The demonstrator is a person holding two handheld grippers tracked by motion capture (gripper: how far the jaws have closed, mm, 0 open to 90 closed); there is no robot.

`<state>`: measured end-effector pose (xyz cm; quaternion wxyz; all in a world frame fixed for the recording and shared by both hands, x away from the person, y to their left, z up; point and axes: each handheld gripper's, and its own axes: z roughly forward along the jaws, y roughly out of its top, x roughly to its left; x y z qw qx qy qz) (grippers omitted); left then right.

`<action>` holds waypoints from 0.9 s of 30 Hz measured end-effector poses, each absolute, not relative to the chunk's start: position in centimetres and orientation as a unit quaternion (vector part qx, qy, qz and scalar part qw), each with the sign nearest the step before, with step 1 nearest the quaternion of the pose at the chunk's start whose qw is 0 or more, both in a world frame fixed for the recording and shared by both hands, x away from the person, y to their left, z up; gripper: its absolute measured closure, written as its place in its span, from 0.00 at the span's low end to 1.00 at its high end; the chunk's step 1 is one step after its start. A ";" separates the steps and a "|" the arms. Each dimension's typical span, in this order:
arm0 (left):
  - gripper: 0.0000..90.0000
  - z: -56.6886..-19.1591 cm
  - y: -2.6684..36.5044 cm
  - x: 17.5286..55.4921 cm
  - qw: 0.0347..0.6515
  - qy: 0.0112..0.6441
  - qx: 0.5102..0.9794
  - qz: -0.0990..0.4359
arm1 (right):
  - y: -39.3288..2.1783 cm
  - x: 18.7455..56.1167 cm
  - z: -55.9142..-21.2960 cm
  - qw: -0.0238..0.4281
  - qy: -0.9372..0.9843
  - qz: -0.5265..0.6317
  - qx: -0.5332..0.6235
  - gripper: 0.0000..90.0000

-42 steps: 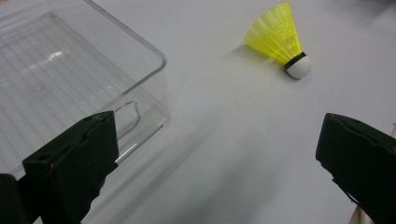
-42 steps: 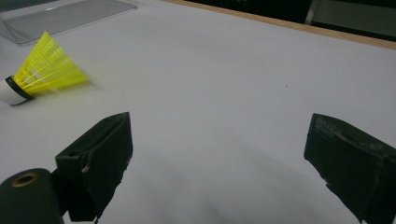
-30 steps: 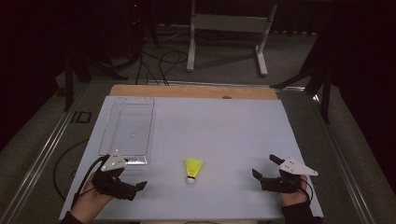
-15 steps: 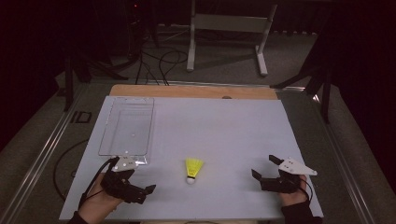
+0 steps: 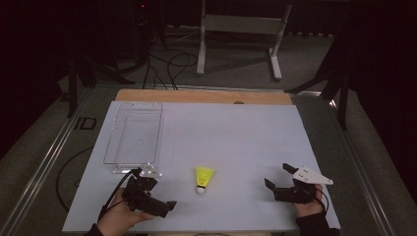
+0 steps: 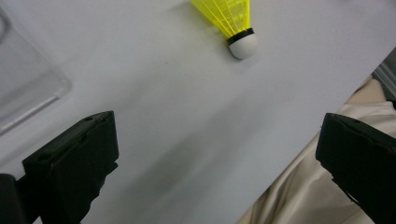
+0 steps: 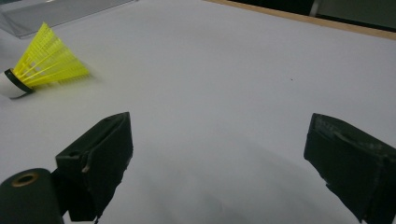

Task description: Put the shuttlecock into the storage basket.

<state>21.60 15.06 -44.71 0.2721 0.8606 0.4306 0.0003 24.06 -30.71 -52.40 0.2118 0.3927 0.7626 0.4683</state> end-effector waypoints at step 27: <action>0.00 -45.3 9.7 24.3 0.192 0.417 0.886 -0.060 | -30.6 24.1 -52.5 0.213 0.767 0.462 0.392 0.09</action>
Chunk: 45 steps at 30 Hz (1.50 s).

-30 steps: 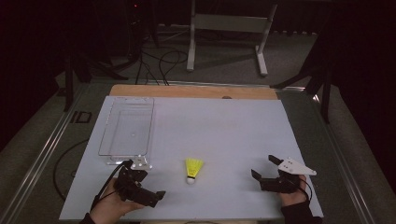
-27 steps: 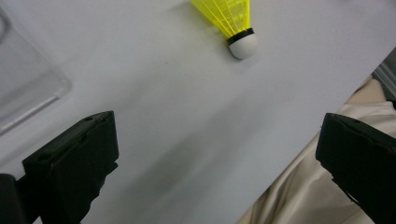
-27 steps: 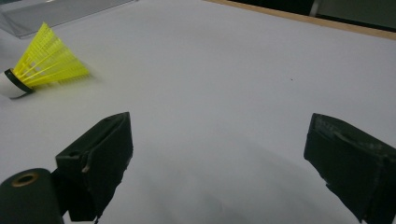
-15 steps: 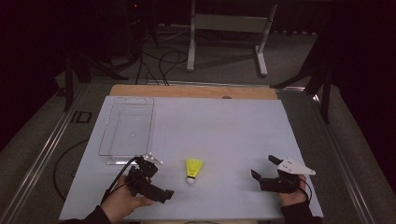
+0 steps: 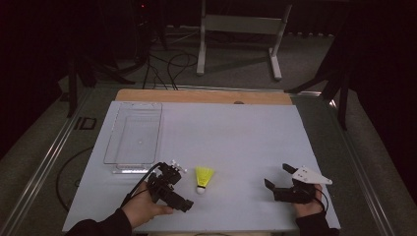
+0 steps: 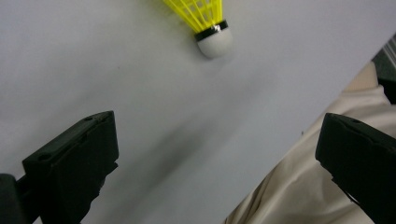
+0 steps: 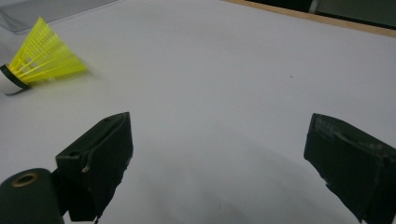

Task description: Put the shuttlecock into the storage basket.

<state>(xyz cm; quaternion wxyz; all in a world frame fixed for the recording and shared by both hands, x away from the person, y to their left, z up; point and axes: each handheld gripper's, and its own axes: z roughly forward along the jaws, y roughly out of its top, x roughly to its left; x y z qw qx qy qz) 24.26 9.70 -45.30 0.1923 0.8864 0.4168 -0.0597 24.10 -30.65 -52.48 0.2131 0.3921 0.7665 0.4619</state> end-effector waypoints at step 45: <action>0.18 -48.4 2.1 28.4 0.083 0.496 0.861 -0.081 | -30.7 24.2 -52.8 0.211 0.767 0.460 0.395 0.09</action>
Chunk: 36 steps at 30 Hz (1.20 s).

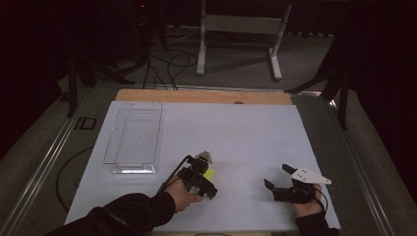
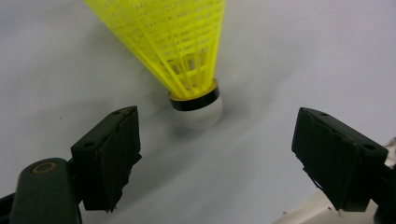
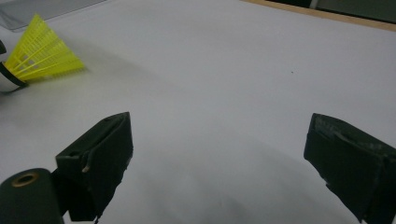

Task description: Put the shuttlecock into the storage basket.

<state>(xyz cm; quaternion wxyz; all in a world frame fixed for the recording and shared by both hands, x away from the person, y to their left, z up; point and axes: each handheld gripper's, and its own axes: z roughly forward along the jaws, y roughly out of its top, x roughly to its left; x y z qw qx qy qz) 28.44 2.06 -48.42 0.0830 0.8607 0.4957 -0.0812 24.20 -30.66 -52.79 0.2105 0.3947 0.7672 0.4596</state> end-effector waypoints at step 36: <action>0.71 -49.3 2.5 29.6 0.075 0.443 0.887 -0.103 | -30.6 24.2 -52.8 0.215 0.769 0.454 0.396 0.09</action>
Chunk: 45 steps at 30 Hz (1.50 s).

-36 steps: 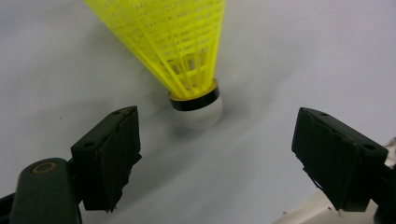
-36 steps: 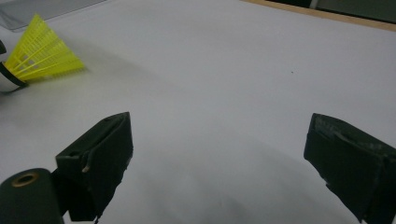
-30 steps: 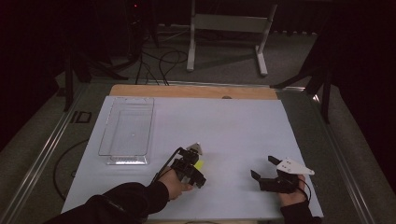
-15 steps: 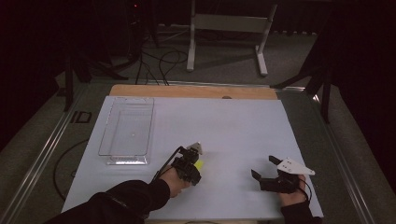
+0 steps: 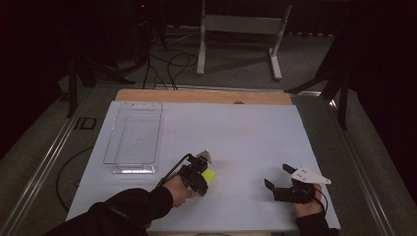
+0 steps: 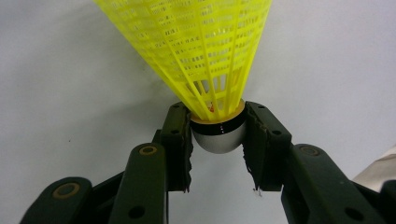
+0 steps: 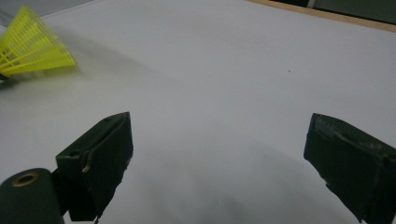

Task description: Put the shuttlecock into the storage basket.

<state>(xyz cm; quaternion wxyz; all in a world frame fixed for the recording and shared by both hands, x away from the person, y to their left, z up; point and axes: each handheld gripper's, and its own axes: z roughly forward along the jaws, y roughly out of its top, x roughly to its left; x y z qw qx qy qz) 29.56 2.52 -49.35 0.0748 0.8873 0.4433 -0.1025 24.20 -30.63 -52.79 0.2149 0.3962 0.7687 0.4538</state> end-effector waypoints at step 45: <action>0.72 -46.2 6.4 29.8 0.112 0.109 0.978 -0.138 | -30.5 24.2 -52.8 0.212 0.774 0.454 0.387 0.10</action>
